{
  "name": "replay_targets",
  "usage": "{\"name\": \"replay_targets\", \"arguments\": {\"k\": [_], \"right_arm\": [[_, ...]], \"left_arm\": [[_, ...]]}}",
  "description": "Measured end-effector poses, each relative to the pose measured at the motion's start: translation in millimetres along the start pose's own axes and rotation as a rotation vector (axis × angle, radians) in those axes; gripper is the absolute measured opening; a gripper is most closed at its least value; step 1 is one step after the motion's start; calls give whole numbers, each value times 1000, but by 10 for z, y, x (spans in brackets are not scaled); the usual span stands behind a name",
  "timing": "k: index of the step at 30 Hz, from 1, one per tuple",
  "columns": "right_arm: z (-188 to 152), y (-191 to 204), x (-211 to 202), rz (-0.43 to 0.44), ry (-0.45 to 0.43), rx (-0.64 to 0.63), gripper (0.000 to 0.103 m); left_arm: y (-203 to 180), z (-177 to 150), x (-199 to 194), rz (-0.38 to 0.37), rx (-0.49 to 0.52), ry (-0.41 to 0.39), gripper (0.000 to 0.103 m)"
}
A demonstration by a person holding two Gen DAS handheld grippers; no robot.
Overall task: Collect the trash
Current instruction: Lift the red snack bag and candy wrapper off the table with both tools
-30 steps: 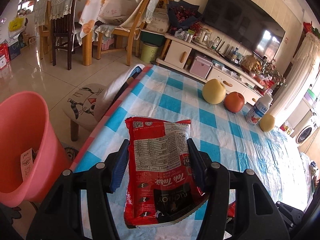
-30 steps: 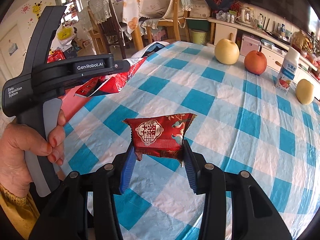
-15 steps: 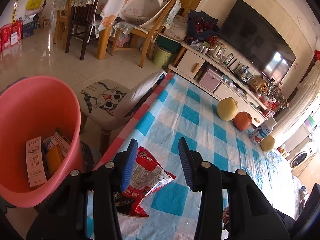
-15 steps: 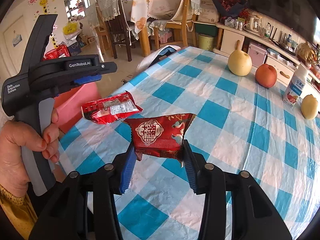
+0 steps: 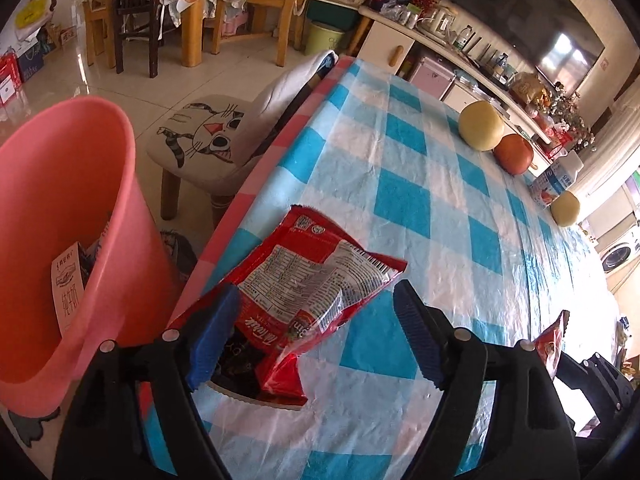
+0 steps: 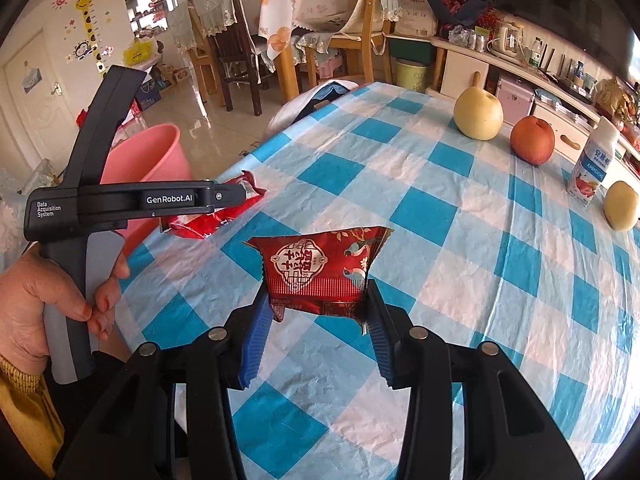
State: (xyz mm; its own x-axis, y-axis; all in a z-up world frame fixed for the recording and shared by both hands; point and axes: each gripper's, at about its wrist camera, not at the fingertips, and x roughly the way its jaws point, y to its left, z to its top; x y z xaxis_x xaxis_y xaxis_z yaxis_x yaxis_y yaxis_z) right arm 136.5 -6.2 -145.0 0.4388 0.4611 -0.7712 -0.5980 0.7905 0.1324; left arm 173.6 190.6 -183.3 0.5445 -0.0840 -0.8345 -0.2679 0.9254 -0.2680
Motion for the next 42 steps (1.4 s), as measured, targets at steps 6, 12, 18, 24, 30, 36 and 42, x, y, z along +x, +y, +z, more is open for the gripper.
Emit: {"name": "replay_targets", "arguments": {"k": [6,12,18,24,30,36,42], "right_arm": [[-2,-88,-48,8,-9,17,46],[-8,-149,-99,8,-17,35,46],[-8,-187,-102,13,-11,43,46],[-23,-197,-92,23,-4,36,46],[-33,-194,-72,26,3,34,47],[-37,-197,-65,22,6,33,47],[-39,-199,-57,9,1,32,47]], "left_arm": [[-249,-95,28,-141,63,38,83],[-241,-80,-74,-190,37,-16,83],[-239,-70,35,3,79,-3,83],[-346,-56,191,99,164,35,90],[-372,-51,216,151,191,21,90],[-341,-30,189,173,184,-27,56],[-355,-13,94,136,162,-74,35]]}}
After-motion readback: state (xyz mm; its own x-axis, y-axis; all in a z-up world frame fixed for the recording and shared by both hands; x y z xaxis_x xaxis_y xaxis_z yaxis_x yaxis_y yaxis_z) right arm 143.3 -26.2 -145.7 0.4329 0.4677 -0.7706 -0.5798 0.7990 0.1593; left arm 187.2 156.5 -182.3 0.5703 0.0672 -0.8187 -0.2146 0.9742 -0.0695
